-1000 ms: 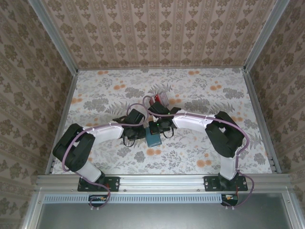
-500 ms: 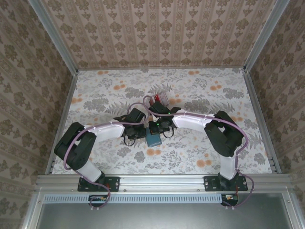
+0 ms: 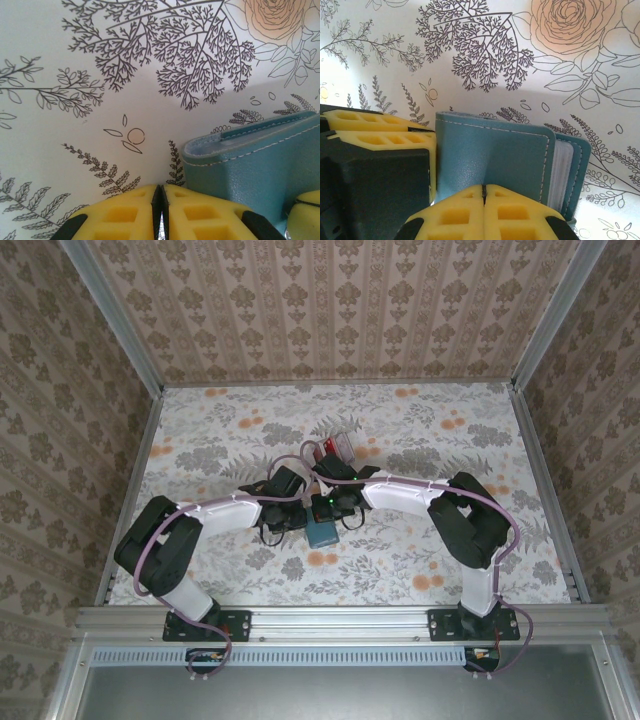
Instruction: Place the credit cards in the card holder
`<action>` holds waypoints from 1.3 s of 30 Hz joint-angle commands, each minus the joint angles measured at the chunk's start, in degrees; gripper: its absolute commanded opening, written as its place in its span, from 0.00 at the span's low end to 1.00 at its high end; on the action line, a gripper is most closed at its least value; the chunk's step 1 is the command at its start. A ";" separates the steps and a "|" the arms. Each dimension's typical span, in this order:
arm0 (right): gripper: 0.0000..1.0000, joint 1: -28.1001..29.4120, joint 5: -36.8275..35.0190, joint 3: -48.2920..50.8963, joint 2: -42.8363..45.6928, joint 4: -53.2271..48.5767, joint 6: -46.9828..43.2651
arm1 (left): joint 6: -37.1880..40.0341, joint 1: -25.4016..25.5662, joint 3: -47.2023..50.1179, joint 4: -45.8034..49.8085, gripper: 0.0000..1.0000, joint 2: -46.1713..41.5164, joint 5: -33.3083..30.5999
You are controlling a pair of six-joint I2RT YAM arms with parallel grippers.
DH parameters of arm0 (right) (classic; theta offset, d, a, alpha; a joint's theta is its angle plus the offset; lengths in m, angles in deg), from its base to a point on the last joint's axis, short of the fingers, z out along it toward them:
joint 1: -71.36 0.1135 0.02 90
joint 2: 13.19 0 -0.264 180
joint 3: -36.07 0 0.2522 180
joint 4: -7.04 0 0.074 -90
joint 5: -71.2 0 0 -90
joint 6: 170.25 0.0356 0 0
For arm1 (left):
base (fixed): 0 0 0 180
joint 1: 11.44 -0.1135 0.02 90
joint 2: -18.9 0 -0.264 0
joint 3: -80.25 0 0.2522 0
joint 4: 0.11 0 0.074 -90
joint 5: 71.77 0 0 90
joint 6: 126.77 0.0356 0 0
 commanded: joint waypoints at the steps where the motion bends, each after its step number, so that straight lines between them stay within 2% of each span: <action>1: 0.02 2.15 1.77 2.43 -1.95 1.23 -0.60 | 0.36 1.71 1.03 -7.51 0.17 3.59 3.71; 9: 0.01 4.52 -2.47 8.49 -1.23 3.88 0.20 | 0.31 1.80 0.85 -7.51 0.17 3.77 3.65; 14: 0.00 7.21 -7.68 12.16 -1.00 6.55 1.95 | 0.31 1.98 0.45 -7.51 0.16 4.32 3.72; 39: 0.00 20.52 -22.01 34.52 -11.14 32.87 14.02 | -1.53 2.51 3.87 -8.82 0.16 2.30 0.66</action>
